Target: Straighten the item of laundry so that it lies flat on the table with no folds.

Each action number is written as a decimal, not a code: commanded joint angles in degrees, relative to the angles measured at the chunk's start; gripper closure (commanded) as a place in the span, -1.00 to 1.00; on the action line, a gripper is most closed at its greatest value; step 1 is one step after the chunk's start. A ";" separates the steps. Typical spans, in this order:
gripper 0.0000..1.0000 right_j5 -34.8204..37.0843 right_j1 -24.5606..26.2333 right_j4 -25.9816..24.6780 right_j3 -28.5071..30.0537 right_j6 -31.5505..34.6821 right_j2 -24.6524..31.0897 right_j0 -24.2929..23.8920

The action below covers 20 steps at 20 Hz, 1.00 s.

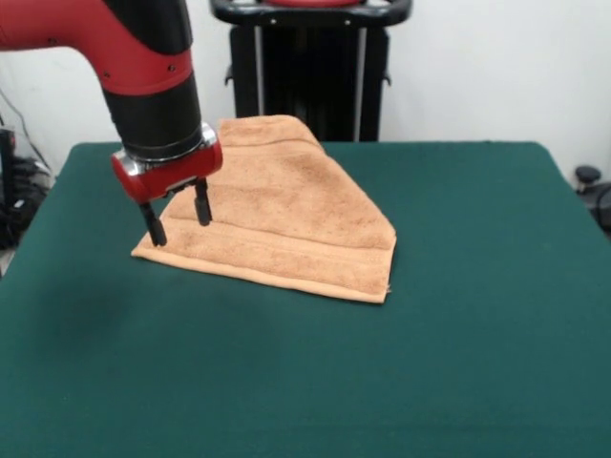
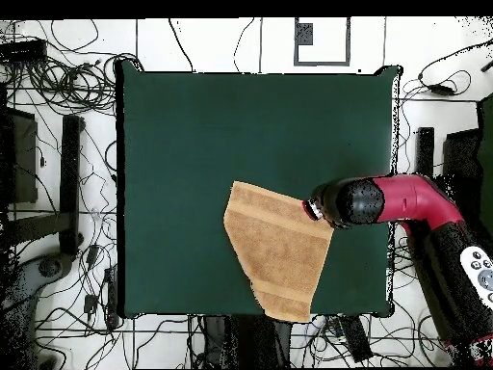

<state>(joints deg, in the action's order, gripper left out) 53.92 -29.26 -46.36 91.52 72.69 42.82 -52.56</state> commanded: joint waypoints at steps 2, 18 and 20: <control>-1.00 -2.45 4.12 -4.61 -0.83 -19.64 2.16 0.93; -1.00 1.82 -0.64 -3.47 -0.45 -19.95 4.16 2.62; -1.00 2.45 -1.05 -3.28 -0.62 -19.96 4.16 2.99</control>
<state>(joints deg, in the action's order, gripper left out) 53.92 -28.52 -49.48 91.52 71.32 42.96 -52.58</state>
